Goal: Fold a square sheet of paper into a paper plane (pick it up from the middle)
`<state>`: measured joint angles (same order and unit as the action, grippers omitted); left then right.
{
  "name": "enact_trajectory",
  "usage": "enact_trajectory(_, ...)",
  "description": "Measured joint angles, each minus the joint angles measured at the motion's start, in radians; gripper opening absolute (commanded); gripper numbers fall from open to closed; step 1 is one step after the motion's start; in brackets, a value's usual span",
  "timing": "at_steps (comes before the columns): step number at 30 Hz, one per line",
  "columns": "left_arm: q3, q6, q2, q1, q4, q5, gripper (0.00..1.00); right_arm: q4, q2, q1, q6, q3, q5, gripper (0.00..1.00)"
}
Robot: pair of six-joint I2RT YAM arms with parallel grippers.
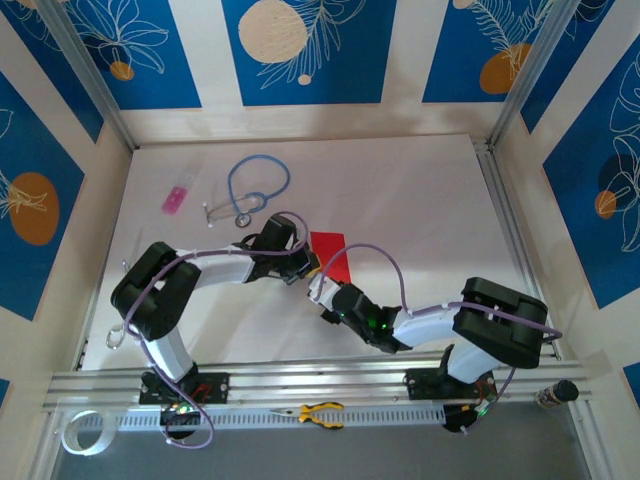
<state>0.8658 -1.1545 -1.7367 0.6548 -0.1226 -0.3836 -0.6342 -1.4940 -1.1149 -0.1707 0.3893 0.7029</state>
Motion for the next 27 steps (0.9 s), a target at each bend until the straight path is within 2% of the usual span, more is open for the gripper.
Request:
enact_trajectory(5,0.001,0.000,0.000,0.000,0.000,0.000,0.00,0.021,0.000,0.008,0.008,-0.002,-0.023,0.33)
enact_trajectory(18,0.007,0.000,-0.002,0.000,0.003,0.000,0.00,0.025,0.000,0.032,0.044,-0.013,-0.038,0.16)
enact_trajectory(27,0.011,0.000,-0.002,0.000,0.007,0.000,0.00,0.029,0.025,0.037,0.058,-0.026,-0.063,0.15)
